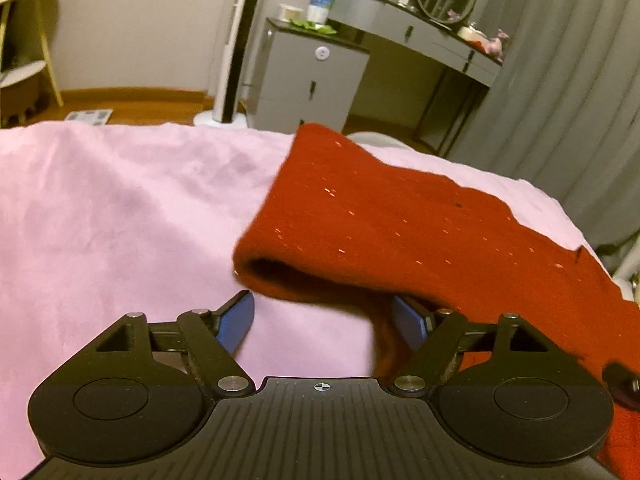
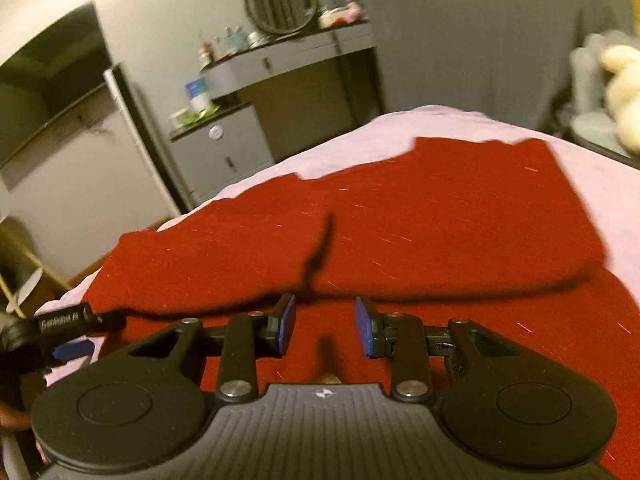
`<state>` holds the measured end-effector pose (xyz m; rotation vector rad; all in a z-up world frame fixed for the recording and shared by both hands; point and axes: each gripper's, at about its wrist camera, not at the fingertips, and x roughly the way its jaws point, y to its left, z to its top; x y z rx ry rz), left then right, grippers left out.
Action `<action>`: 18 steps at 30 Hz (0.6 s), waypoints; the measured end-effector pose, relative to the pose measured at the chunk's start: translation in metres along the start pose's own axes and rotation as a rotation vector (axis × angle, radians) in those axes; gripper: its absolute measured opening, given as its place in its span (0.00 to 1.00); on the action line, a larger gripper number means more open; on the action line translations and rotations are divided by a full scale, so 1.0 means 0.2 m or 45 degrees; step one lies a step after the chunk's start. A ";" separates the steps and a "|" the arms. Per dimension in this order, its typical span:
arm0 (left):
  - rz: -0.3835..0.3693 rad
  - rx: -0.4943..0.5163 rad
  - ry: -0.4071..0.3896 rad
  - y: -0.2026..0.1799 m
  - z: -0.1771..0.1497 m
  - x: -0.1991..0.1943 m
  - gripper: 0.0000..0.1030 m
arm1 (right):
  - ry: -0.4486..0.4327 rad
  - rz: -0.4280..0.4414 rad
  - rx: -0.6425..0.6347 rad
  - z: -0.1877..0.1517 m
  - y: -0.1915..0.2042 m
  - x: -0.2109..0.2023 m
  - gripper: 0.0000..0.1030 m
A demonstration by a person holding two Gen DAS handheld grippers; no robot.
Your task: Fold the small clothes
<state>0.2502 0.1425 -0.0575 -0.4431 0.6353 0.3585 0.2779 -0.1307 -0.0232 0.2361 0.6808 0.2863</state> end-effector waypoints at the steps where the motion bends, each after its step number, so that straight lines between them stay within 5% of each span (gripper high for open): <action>1: 0.006 -0.002 -0.010 -0.01 0.02 0.03 0.79 | 0.011 0.010 0.007 0.02 0.01 0.04 0.31; 9: 0.004 0.013 -0.064 -0.02 0.02 0.05 0.79 | 0.146 0.041 0.167 0.12 0.04 0.33 0.32; 12: 0.008 0.021 -0.087 -0.03 0.02 0.05 0.79 | 0.127 0.034 0.120 0.13 0.06 0.34 0.17; 15: -0.015 0.025 -0.113 -0.03 0.03 0.03 0.80 | -0.047 -0.138 -0.106 0.16 0.14 0.24 0.13; 18: -0.013 0.030 -0.134 -0.04 0.03 0.02 0.82 | -0.242 -0.445 -0.262 0.17 0.12 0.13 0.13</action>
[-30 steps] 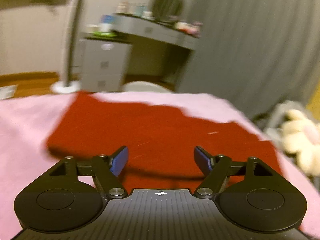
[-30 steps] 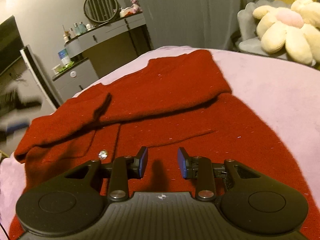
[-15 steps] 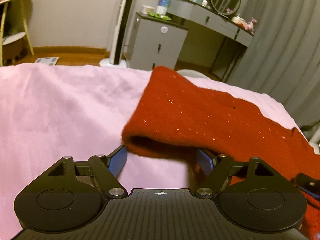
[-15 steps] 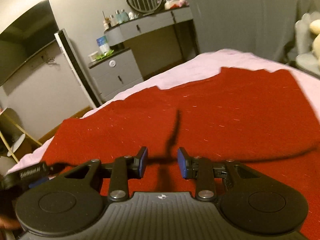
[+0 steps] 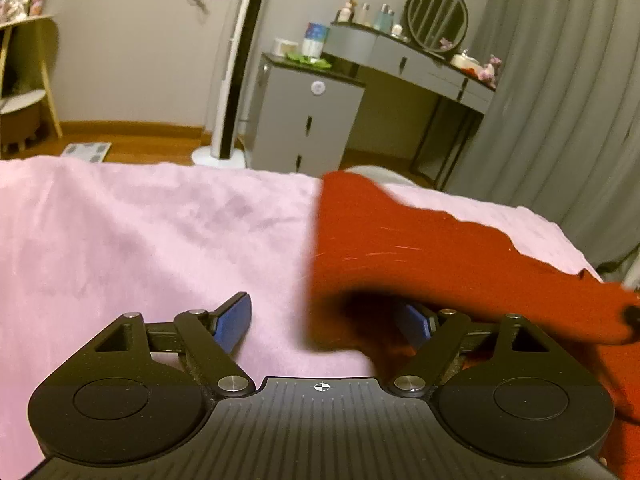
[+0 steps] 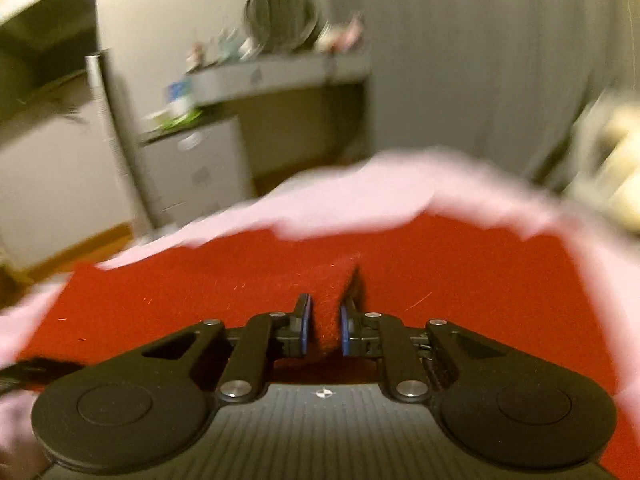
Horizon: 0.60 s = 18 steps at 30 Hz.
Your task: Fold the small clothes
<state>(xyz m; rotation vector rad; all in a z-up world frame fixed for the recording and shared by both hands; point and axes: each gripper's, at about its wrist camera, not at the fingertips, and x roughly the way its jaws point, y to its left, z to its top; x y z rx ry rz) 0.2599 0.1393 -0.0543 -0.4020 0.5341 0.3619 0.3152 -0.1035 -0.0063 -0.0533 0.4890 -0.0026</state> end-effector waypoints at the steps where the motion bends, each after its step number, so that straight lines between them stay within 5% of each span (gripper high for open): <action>1: -0.010 -0.002 0.011 0.00 0.00 0.01 0.82 | -0.019 -0.097 -0.034 -0.01 -0.03 0.00 0.13; 3: -0.096 -0.035 0.083 0.00 -0.02 0.04 0.81 | 0.040 -0.193 -0.058 -0.06 -0.11 0.04 0.13; 6: -0.130 -0.077 0.090 0.00 -0.03 0.05 0.80 | 0.198 -0.090 0.105 -0.13 -0.27 0.09 0.16; 13: -0.127 -0.023 0.084 -0.03 -0.04 0.06 0.81 | 0.262 0.098 0.374 -0.17 -0.40 0.13 0.35; 14: -0.126 -0.011 0.085 -0.04 -0.05 0.06 0.81 | 0.261 0.103 0.349 -0.17 -0.39 0.13 0.35; 16: -0.118 0.025 0.080 -0.06 -0.05 0.06 0.81 | 0.265 0.097 0.256 -0.15 -0.34 0.14 0.15; 18: -0.108 0.061 0.074 -0.09 -0.06 0.06 0.81 | 0.219 0.044 0.142 -0.13 -0.32 0.13 0.13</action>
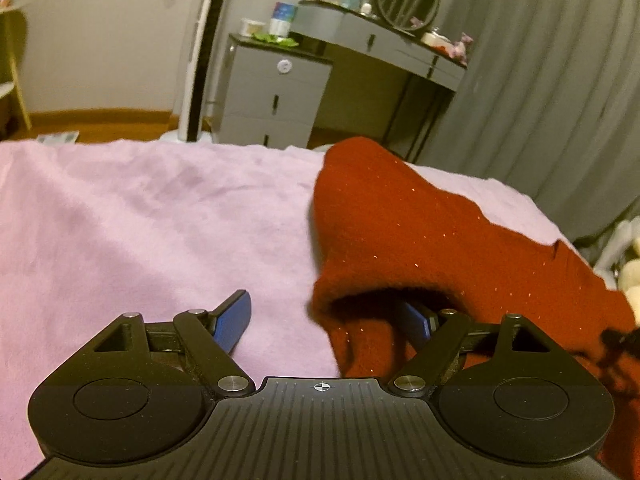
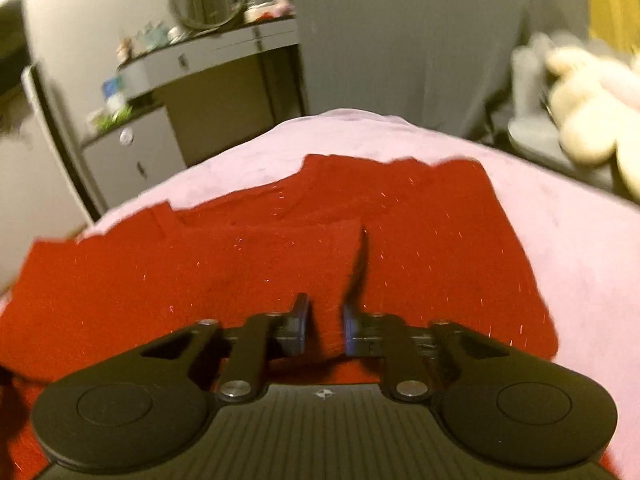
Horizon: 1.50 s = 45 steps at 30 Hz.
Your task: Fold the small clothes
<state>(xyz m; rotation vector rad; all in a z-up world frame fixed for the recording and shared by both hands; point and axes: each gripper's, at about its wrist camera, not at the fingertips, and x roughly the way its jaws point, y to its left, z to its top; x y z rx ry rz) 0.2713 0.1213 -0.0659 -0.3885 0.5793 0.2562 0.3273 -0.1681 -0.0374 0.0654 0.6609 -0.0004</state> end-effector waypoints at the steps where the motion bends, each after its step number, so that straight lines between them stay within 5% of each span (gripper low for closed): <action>1: 0.011 0.013 0.000 -0.01 0.00 0.00 0.81 | -0.040 -0.053 -0.057 0.02 0.01 -0.02 0.12; 4: 0.031 0.023 0.007 -0.01 -0.01 0.02 0.82 | -0.165 -0.245 -0.208 0.01 0.04 -0.07 0.12; 8: 0.032 0.027 0.012 -0.01 -0.01 0.03 0.83 | -0.144 -0.393 -0.208 0.01 -0.05 -0.04 0.12; 19: 0.042 0.032 0.002 -0.01 -0.01 0.03 0.85 | -0.124 -0.473 -0.398 -0.03 -0.05 0.04 0.06; 22: 0.055 0.053 -0.002 -0.02 -0.02 0.03 0.85 | -0.057 -0.426 -0.363 -0.03 -0.08 0.07 0.06; 25: 0.052 0.051 -0.004 -0.02 -0.02 0.03 0.85 | -0.064 -0.281 -0.125 0.00 -0.17 -0.04 0.08; 30: 0.062 0.071 -0.006 -0.02 -0.02 0.04 0.86 | -0.020 0.014 0.185 -0.07 -0.33 -0.17 0.32; 32: 0.067 0.080 -0.007 -0.03 -0.03 0.03 0.87 | -0.013 0.068 0.242 -0.08 -0.36 -0.18 0.32; 37: 0.062 0.074 -0.005 -0.03 -0.03 0.03 0.87 | 0.028 0.105 0.415 -0.05 -0.45 -0.12 0.42; 42: 0.069 0.100 -0.011 -0.04 -0.04 0.04 0.88 | 0.054 0.071 0.337 -0.06 -0.40 -0.04 0.44; 45: 0.073 0.101 -0.021 -0.05 -0.04 0.04 0.88 | 0.022 0.053 0.237 -0.04 -0.35 -0.06 0.27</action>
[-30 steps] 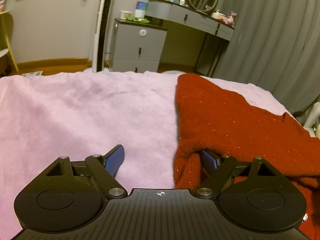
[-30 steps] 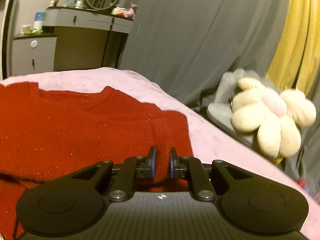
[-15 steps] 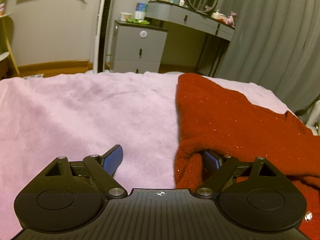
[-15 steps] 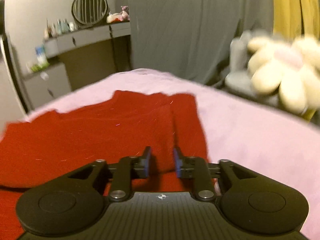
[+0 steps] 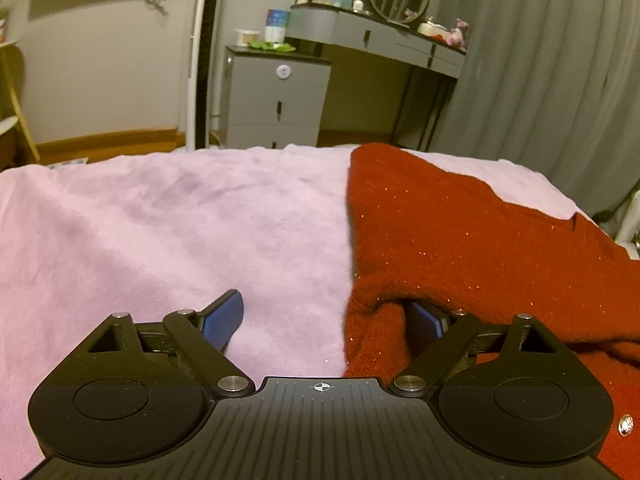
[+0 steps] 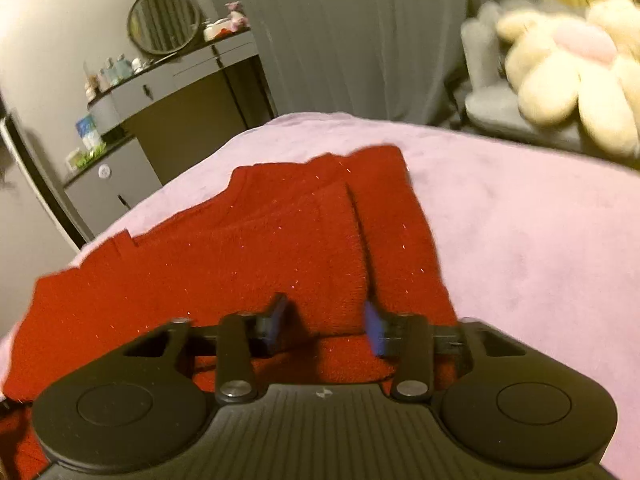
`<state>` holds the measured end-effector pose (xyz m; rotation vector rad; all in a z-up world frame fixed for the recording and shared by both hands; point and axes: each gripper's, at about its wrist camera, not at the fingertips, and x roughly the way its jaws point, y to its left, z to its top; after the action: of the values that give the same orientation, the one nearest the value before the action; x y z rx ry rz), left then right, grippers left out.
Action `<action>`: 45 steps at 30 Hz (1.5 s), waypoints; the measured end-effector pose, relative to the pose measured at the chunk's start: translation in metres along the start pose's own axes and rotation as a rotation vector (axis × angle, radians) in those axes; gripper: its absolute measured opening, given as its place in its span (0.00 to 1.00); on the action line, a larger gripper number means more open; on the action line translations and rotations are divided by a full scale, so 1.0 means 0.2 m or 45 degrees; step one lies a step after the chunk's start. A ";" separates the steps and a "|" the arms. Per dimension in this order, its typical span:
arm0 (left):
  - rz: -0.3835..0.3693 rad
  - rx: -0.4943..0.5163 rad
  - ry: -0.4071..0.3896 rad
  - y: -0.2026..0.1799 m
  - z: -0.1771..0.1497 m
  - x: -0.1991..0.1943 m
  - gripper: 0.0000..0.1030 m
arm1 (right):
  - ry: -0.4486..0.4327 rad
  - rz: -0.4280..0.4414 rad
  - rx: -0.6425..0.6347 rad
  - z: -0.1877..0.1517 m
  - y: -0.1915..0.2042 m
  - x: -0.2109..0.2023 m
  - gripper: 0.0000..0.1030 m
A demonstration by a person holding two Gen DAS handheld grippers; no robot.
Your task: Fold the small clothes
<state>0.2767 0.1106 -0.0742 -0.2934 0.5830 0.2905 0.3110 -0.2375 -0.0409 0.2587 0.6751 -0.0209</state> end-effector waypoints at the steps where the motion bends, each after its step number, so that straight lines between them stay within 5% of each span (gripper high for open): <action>1: -0.002 -0.012 -0.006 0.01 0.00 0.00 0.88 | -0.025 -0.016 -0.038 0.00 0.02 -0.02 0.26; 6: -0.019 -0.078 -0.028 0.03 0.01 -0.01 0.88 | -0.192 -0.227 -0.269 -0.03 0.12 -0.10 0.24; 8: -0.001 -0.070 -0.032 0.03 0.01 0.00 0.89 | -0.169 -0.330 -0.360 -0.05 0.14 -0.05 0.08; 13: 0.065 0.020 0.062 -0.02 0.06 -0.02 0.89 | -0.085 -0.324 -0.358 -0.04 0.11 -0.04 0.12; 17: 0.021 -0.016 -0.034 -0.03 0.13 -0.14 0.89 | -0.174 -0.359 -0.285 -0.01 0.12 -0.14 0.19; 20: 0.007 0.015 -0.138 -0.07 0.13 -0.21 0.90 | -0.220 -0.179 -0.375 -0.05 0.24 -0.18 0.19; 25: -0.075 -0.023 -0.226 -0.07 0.14 -0.27 0.92 | -0.111 0.085 -0.595 -0.17 0.50 -0.07 0.19; 32: -0.111 -0.026 0.071 -0.05 0.03 0.01 0.91 | -0.127 -0.187 -0.636 -0.18 0.38 0.07 0.19; 35: -0.110 -0.016 0.051 -0.05 0.02 0.03 0.93 | -0.113 -0.189 -0.542 -0.15 0.22 0.05 0.23; 42: -0.098 -0.011 0.043 -0.04 0.03 -0.02 0.91 | -0.087 -0.147 -0.588 -0.21 0.29 -0.10 0.23; 45: -0.086 -0.015 0.069 -0.03 0.03 -0.02 0.91 | -0.014 -0.247 -0.606 -0.26 0.24 -0.05 0.23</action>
<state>0.2786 0.1061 -0.0665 -0.3325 0.6236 0.2213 0.2759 -0.1786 -0.0616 -0.2650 0.6724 -0.0459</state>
